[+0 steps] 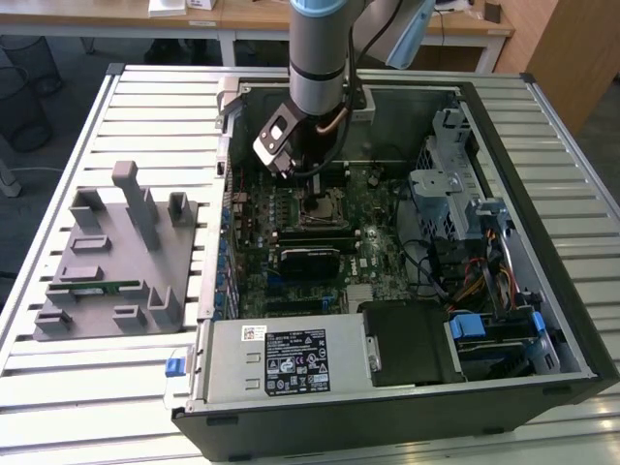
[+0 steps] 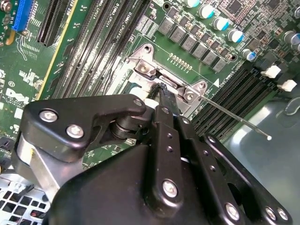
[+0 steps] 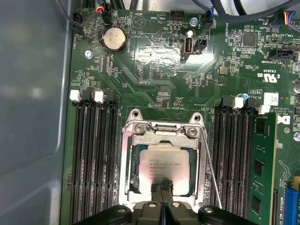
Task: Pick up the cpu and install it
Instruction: 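Close the cpu cover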
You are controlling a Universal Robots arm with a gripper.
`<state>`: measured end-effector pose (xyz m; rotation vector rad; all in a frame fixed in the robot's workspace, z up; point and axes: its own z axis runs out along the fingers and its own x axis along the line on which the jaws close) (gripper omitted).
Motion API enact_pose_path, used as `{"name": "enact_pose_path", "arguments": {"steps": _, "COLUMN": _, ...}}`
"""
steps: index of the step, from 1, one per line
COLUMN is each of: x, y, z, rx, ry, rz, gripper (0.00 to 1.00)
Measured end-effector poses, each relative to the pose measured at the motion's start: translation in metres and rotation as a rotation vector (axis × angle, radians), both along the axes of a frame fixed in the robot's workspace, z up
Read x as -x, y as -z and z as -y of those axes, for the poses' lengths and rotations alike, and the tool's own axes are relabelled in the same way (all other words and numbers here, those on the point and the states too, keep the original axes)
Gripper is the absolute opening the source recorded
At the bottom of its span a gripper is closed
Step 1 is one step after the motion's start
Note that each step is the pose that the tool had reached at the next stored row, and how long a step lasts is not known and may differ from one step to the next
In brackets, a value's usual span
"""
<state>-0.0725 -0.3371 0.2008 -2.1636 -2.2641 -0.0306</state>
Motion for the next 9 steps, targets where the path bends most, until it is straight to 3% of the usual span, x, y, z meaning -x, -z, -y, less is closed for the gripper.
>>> {"name": "enact_pose_path", "arguments": {"steps": 9, "x": -0.0048, "y": 0.0012, "z": -0.0001, "rx": -0.0004, "ry": 0.000, "rz": -0.0001, "gripper": 0.11}}
